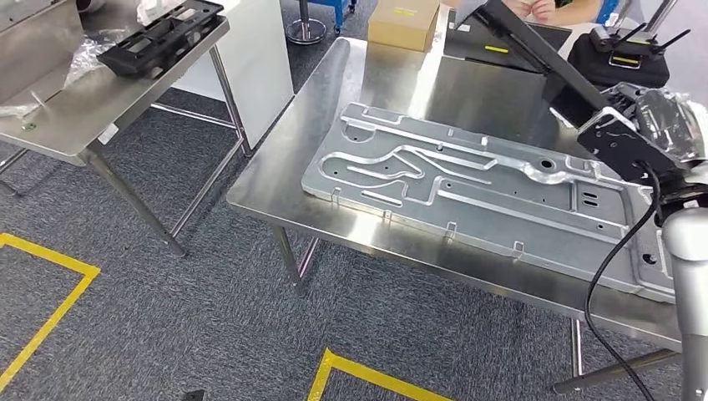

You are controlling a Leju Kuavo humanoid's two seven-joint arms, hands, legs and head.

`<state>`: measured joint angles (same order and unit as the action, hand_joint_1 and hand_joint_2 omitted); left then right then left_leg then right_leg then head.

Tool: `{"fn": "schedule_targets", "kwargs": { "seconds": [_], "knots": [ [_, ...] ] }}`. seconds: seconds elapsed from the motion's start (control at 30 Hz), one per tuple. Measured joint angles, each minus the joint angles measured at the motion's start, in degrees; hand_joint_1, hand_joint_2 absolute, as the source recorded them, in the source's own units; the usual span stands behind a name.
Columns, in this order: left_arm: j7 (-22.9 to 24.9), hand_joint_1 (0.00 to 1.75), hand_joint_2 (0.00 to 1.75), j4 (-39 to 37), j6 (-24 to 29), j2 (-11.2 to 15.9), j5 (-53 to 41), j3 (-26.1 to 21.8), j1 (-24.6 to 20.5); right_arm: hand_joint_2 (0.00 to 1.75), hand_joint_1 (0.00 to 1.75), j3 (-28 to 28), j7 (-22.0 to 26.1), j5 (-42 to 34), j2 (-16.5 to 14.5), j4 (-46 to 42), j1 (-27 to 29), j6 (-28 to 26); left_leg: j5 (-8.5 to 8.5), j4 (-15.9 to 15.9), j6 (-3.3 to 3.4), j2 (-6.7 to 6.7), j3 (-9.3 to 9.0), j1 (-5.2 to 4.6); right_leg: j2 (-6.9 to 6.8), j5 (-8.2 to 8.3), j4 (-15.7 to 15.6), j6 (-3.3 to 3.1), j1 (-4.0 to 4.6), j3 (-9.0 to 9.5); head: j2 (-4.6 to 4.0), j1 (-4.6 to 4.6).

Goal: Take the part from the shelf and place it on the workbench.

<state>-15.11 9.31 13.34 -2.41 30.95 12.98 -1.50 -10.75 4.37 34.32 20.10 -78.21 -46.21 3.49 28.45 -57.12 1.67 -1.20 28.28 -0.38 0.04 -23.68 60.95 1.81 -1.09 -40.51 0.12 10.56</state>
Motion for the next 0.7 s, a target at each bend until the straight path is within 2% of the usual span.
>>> {"fn": "schedule_targets", "kwargs": {
  "seconds": [0.03, 0.07, 0.13, 0.17, 0.2, 0.23, 0.3, 0.33, 0.37, 0.4, 0.47, 0.5, 0.53, 0.57, 0.7],
  "knots": [
    [-0.01, 0.00, 0.00, -0.02, -0.07, -0.01, 0.01, 0.00, -0.02, 1.75, 1.75, -0.09, 0.05, 0.04, 0.13, 0.06, 0.31, 0.09, 0.75, -0.19, -0.42, -0.09, -0.21, -0.06, -0.03, 2.75, -1.62, -0.46, 0.21, -0.05, 0.01, 0.03],
    [-0.02, 0.00, 0.00, -0.02, -0.14, -0.01, 0.04, 0.00, -0.06, 1.75, 1.75, -0.17, 0.08, 0.13, 0.27, 0.12, 0.63, 0.22, 1.29, -0.54, -0.81, -0.17, -0.39, -0.12, -0.05, 3.87, -2.15, -0.94, 0.35, -0.18, 0.01, 0.02],
    [-0.03, 0.00, 0.00, -0.01, -0.23, 0.01, 0.09, 0.00, -0.17, 1.75, 1.75, -0.28, 0.09, 0.37, 0.54, 0.14, 1.03, 0.58, 1.52, -1.58, -1.43, -0.13, -0.08, -0.07, 0.01, 3.46, -1.90, -1.81, 0.36, 0.23, 0.02, 0.01],
    [-0.03, 0.00, 0.00, 0.01, -0.22, 0.01, 0.12, 0.00, -0.20, 1.75, 1.75, -0.30, 0.13, 0.45, 0.61, 0.16, 1.03, 0.82, 1.37, -3.23, -1.72, 0.01, 0.61, -0.01, 0.00, 3.17, -2.11, -2.17, 0.23, 0.60, 0.01, -0.02],
    [-0.03, 0.00, 0.00, 0.01, -0.20, 0.01, 0.14, 0.00, -0.22, 1.75, 1.75, -0.33, 0.23, 0.48, 0.67, 0.21, 0.91, 1.14, 1.57, -5.69, -2.07, 0.17, 2.02, 0.06, 0.02, 2.90, -2.28, -2.52, 0.18, 1.04, 0.01, -0.01],
    [-0.03, 0.00, 0.00, 0.01, -0.15, 0.01, 0.17, -0.01, -0.24, 1.75, 1.75, -0.39, 0.33, 0.48, 0.70, 0.32, 0.74, 1.56, 2.62, -9.07, -2.45, 0.34, 4.05, 0.21, 0.02, 2.59, -2.44, -2.85, 0.18, 1.42, 0.01, 0.00],
    [-0.07, 0.00, 0.00, 0.01, -0.04, -0.01, 0.24, -0.02, -0.33, 1.75, 1.75, -0.71, 0.55, 0.52, 0.75, 0.89, 0.35, 2.73, 6.03, -15.50, -3.22, 0.55, 8.44, 0.56, 0.05, 1.90, -2.48, -3.25, 0.27, 2.09, 0.01, 0.01],
    [-0.08, 0.00, 0.00, 0.01, 0.00, -0.02, 0.25, -0.02, -0.38, 1.75, 1.75, -0.96, 0.62, 0.58, 0.77, 1.36, 0.20, 3.25, 7.06, -17.02, -3.53, 0.61, 9.94, 0.76, 0.08, 1.55, -2.46, -3.34, 0.32, 2.43, 0.01, 0.01],
    [-0.09, 0.00, 0.00, 0.01, 0.03, -0.02, 0.26, -0.02, -0.41, 1.75, 1.75, -1.26, 0.73, 0.68, 0.79, 1.87, 0.10, 3.60, 6.58, -16.64, -3.74, 0.68, 10.49, 0.93, 0.11, 1.21, -2.41, -3.36, 0.34, 2.80, 0.01, 0.01],
    [-0.10, 0.00, 0.00, 0.01, 0.04, -0.02, 0.26, -0.03, -0.42, 1.75, 1.75, -1.55, 0.85, 0.84, 0.79, 2.36, 0.02, 3.75, 4.70, -14.41, -3.89, 0.73, 10.11, 1.07, 0.15, 0.89, -2.35, -3.36, 0.34, 3.19, 0.01, 0.01],
    [-0.10, 0.00, 0.00, 0.01, 0.05, -0.02, 0.28, -0.04, -0.39, 1.75, 1.75, -2.08, 1.15, 1.39, 0.79, 3.30, -0.40, 3.78, -0.69, -6.89, -4.02, 0.84, 7.61, 1.28, 0.21, 0.30, -2.23, -3.26, 0.37, 3.93, 0.01, 0.01],
    [-0.12, 0.00, 0.00, 0.01, 0.04, -0.02, 0.28, -0.04, -0.41, 1.75, 1.75, -2.44, 1.32, 1.80, 0.79, 3.91, -0.88, 3.75, -2.44, -3.54, -3.88, 0.86, 6.34, 1.27, 0.29, 0.07, -2.13, -3.10, 0.47, 4.12, 0.01, 0.01],
    [-0.15, 0.00, 0.00, 0.01, 0.01, -0.02, 0.28, -0.04, -0.45, 1.75, 1.75, -2.91, 1.55, 2.29, 0.79, 4.67, -1.46, 3.71, -3.31, -1.44, -3.66, 0.87, 5.51, 1.24, 0.34, -0.06, -2.08, -2.91, 0.58, 4.19, 0.01, -0.01],
    [-0.20, 0.00, 0.00, 0.01, -0.02, -0.02, 0.28, -0.04, -0.51, 1.75, 1.75, -3.46, 1.80, 2.76, 0.79, 5.49, -1.97, 3.64, -3.31, -0.62, -3.42, 0.85, 5.17, 1.17, 0.39, -0.14, -2.04, -2.73, 0.70, 4.18, 0.01, 0.00],
    [-0.34, 0.00, 0.00, 0.01, -0.13, -0.02, 0.28, -0.05, -0.53, 1.75, 1.75, -5.29, 2.50, 3.79, 0.79, 7.96, -2.62, 3.40, -3.21, -0.56, -2.92, 0.67, 5.16, 1.01, 0.26, -0.18, -2.05, -2.34, 0.71, 4.16, 0.01, 0.00]
  ]
}}
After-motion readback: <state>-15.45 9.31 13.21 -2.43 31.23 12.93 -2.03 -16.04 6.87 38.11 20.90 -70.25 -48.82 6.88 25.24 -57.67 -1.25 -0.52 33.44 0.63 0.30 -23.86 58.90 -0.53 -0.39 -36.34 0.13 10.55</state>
